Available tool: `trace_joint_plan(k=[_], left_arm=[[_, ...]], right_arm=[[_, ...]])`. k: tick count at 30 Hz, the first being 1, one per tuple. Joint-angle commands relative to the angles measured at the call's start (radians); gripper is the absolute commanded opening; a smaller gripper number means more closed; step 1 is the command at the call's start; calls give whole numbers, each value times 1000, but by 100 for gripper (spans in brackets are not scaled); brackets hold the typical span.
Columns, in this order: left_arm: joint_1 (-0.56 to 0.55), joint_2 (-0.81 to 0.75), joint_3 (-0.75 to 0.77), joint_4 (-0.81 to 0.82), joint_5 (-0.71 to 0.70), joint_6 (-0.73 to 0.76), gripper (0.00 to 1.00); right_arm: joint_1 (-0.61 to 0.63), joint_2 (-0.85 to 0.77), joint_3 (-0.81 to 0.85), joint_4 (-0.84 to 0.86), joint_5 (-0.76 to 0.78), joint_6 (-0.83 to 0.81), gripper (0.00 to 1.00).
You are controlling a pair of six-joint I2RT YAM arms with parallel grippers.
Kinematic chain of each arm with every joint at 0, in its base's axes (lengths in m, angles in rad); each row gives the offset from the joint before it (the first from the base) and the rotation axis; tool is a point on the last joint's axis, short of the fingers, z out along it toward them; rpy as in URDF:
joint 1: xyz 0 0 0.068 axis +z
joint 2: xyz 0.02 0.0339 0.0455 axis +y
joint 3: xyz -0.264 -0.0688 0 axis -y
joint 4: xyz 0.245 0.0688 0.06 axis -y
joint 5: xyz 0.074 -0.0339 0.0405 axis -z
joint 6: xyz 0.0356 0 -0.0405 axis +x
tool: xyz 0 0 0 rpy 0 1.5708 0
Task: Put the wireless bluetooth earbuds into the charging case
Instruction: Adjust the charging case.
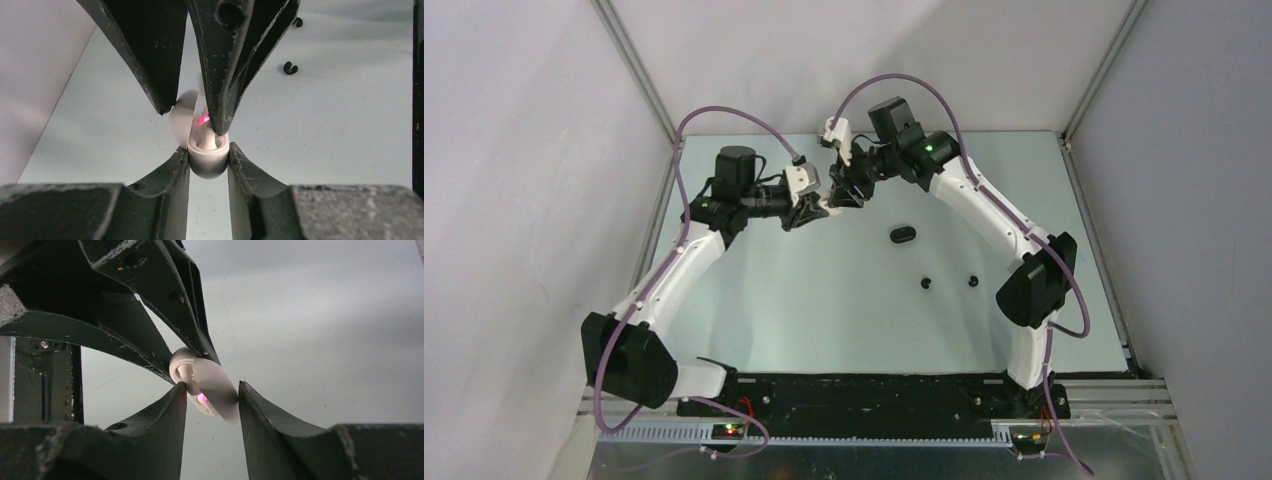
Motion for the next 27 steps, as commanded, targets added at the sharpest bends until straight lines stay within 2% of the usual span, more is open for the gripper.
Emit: trace_joint_plan(k=[1, 10, 11, 13, 19, 21, 25, 27], left_arm=[[-11, -10, 39, 9, 81, 3, 0], [-11, -5, 40, 9, 74, -3, 0], [-10, -4, 40, 10, 74, -5, 0], [-8, -1, 41, 10, 74, -10, 0], [11, 12, 52, 10, 83, -41, 0], [27, 19, 61, 9, 97, -63, 0], [54, 21, 71, 11, 132, -100, 0], [58, 15, 67, 11, 140, -104, 0]], right_arm=[[-3, 24, 36, 89, 70, 14, 45], [3, 28, 34, 110, 99, 48, 44], [4, 28, 34, 112, 100, 49, 45], [6, 26, 29, 123, 122, 56, 54], [-2, 13, 35, 152, 179, 59, 61], [-19, -2, 41, 131, 139, 38, 65], [-90, -64, 20, 20, -149, -91, 73], [-122, -106, -30, 30, -221, -129, 78]])
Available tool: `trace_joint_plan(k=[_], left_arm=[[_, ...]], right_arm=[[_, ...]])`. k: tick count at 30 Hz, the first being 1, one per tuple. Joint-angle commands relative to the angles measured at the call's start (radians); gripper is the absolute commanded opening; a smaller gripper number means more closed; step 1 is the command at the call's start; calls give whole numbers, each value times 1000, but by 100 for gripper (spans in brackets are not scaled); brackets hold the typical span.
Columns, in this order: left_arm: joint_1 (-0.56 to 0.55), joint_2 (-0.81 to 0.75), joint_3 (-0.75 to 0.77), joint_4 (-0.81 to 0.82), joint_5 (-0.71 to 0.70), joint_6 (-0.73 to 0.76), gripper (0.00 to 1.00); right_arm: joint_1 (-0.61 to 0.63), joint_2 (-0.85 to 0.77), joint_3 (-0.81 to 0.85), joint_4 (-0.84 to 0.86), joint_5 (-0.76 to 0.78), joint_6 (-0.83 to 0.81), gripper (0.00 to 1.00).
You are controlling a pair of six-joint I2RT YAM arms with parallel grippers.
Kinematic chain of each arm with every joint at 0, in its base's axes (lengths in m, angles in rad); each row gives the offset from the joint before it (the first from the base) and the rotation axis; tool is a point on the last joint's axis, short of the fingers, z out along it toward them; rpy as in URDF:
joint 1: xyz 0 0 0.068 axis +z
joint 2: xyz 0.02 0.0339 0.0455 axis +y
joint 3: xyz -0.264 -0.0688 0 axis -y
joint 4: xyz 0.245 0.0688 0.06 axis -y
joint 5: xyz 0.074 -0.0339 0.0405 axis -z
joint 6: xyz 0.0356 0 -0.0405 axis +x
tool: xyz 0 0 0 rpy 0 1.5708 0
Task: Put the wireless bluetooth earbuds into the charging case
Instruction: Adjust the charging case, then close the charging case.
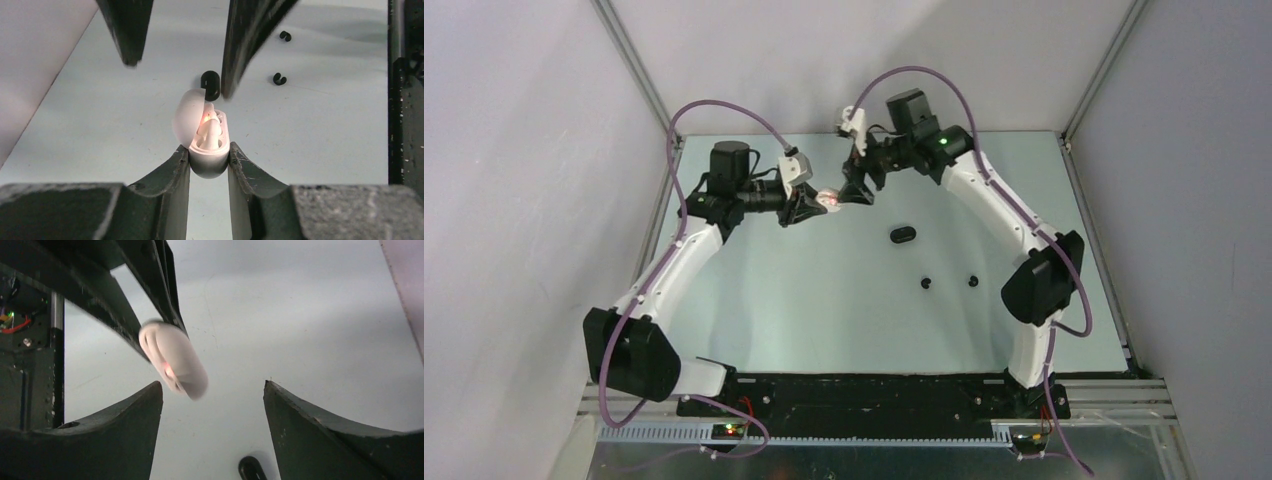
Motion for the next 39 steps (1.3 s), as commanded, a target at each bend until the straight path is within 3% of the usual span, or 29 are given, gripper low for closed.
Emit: trace_joint_plan(k=[1, 7, 17, 23, 28, 35, 39], left_arm=[[16, -16, 42, 7, 87, -46, 0], [17, -15, 49, 7, 115, -58, 0], [14, 3, 75, 6, 130, -48, 0], [19, 37, 113, 7, 52, -193, 0], [25, 74, 130, 11, -23, -333, 0], [37, 105, 116, 138, -11, -590, 0], [37, 100, 101, 165, 36, -584, 0]], right_arm=[[-81, -135, -70, 0, -208, -122, 79], [-74, -198, -199, 26, -184, -230, 80], [8, -140, -192, 74, -92, -233, 79], [44, -178, -221, 73, -73, -270, 78], [82, -247, -344, 176, 59, -281, 78], [90, -234, -374, 231, 158, -219, 80], [74, -229, -357, 273, 148, -147, 78]])
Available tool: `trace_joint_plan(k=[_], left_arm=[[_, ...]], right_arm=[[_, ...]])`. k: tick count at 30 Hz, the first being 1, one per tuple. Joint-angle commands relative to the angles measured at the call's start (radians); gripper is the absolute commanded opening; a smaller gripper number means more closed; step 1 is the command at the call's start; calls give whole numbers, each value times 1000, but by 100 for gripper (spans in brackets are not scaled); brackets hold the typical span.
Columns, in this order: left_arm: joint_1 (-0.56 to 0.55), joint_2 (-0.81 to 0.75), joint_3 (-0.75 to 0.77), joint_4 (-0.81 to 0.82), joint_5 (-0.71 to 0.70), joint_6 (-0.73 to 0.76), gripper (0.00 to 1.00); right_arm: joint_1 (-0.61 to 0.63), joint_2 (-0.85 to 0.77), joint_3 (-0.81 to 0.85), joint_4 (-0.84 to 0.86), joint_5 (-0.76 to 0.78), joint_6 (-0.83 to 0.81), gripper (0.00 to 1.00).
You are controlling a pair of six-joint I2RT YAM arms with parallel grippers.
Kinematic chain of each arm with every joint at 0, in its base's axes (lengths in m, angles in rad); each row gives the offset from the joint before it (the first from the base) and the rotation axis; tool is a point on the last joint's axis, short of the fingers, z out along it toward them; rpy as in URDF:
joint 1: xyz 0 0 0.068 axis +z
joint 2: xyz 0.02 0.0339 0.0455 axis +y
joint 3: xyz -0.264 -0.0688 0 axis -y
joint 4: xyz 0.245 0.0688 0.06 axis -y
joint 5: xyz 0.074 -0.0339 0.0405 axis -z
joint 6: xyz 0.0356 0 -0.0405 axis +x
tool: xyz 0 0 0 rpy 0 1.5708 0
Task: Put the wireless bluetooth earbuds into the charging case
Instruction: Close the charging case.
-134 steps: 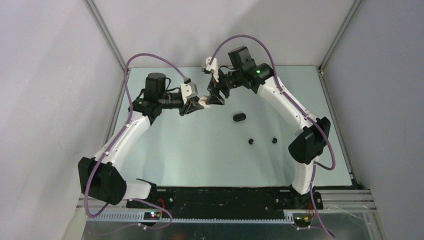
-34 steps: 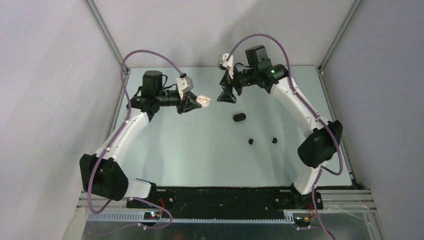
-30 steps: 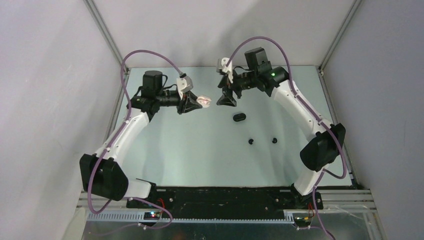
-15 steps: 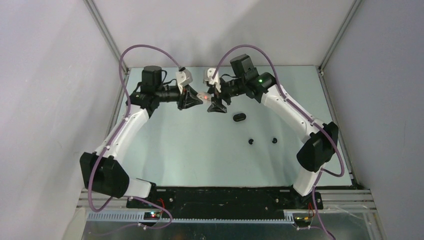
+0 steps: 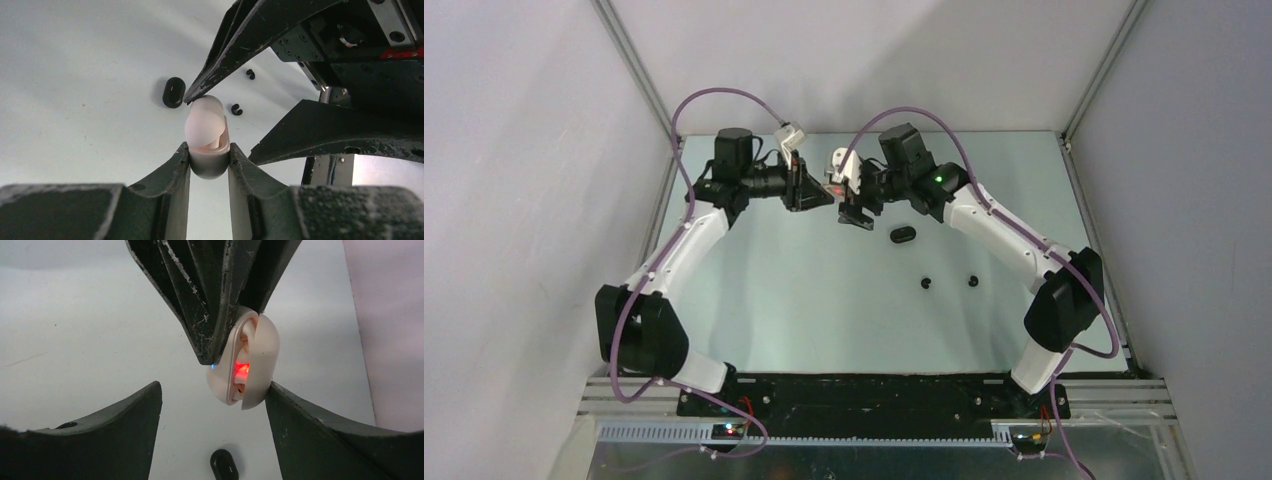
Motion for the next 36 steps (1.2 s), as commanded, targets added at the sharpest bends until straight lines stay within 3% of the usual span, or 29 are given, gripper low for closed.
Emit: trace_joint_plan(k=[1, 7, 16, 21, 36], left_arm=[[16, -28, 1, 103, 32, -14, 0], [16, -153, -117, 99, 83, 252, 0], [0, -178, -118, 62, 77, 385, 0], [-9, -195, -117, 45, 65, 452, 0], [-41, -268, -150, 1, 52, 687, 0]], right_arm=[[-14, -27, 35, 50, -11, 90, 78], [-156, 28, 215, -98, -250, 162, 78], [-164, 102, 334, -224, -402, 137, 78], [-105, 90, 317, -297, -354, -24, 82], [-89, 128, 336, -144, -197, 46, 76]])
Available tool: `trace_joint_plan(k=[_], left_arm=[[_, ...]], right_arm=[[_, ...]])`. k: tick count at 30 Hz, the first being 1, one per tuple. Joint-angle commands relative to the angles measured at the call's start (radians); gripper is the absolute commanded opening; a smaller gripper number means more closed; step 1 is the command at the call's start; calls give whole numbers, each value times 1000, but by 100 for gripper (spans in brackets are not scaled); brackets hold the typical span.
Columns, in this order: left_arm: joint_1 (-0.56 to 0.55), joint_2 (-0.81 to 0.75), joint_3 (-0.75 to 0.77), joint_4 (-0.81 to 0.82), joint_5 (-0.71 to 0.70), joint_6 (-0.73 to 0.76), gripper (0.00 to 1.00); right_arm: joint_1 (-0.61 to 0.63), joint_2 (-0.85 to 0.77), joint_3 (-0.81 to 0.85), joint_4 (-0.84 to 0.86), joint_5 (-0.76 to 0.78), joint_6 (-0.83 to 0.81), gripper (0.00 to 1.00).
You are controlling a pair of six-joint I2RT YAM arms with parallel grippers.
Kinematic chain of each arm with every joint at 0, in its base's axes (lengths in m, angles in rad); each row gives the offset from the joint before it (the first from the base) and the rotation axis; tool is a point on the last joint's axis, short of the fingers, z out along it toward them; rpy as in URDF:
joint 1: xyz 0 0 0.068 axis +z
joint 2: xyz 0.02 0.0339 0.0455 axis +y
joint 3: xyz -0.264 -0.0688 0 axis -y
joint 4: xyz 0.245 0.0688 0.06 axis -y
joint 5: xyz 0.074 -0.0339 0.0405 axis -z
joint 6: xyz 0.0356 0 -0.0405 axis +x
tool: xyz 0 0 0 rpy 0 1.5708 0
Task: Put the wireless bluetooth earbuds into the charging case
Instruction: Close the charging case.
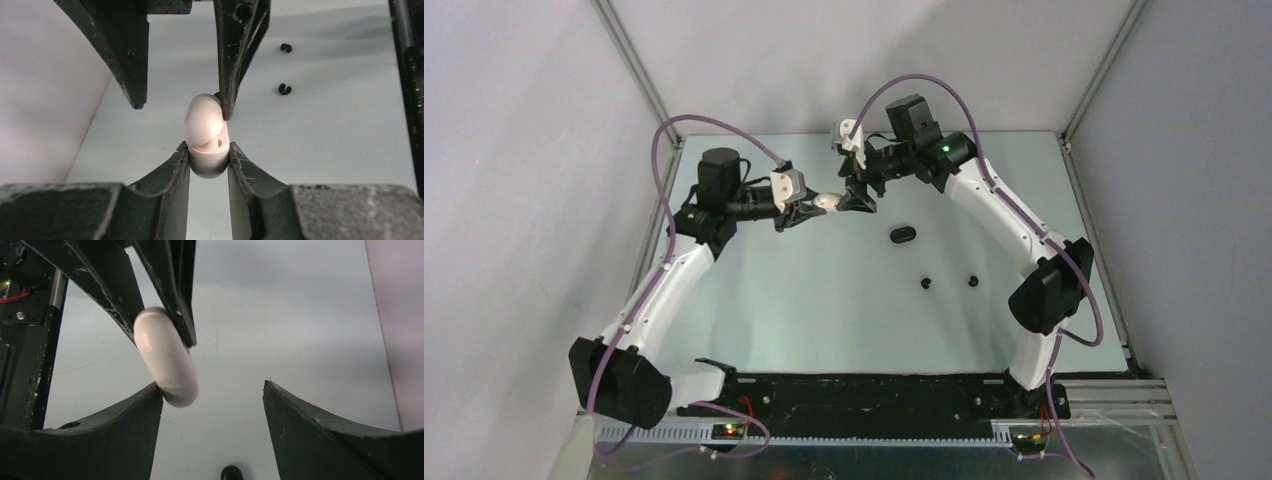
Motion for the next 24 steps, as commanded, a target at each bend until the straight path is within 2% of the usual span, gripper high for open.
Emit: trace_joint_plan(k=[1, 6, 13, 19, 22, 24], left_arm=[[-10, -43, -15, -2, 16, 128, 0], [-28, -71, -41, -10, 2, 258, 0], [-46, -90, -67, -19, -29, 365, 0], [-60, -156, -138, -19, -67, 538, 0], [-60, -170, -158, -18, -73, 587, 0], [-60, -173, -160, -18, -74, 594, 0]], right_arm=[[-18, 10, 49, 68, 50, 33, 75], [-32, -2, 67, 101, 40, 83, 75], [-31, -22, 71, 93, -1, 102, 75], [-38, -49, 55, 61, -65, 97, 76], [-45, -69, 38, 34, -110, 61, 77], [-38, -84, 23, -13, -127, -25, 79]])
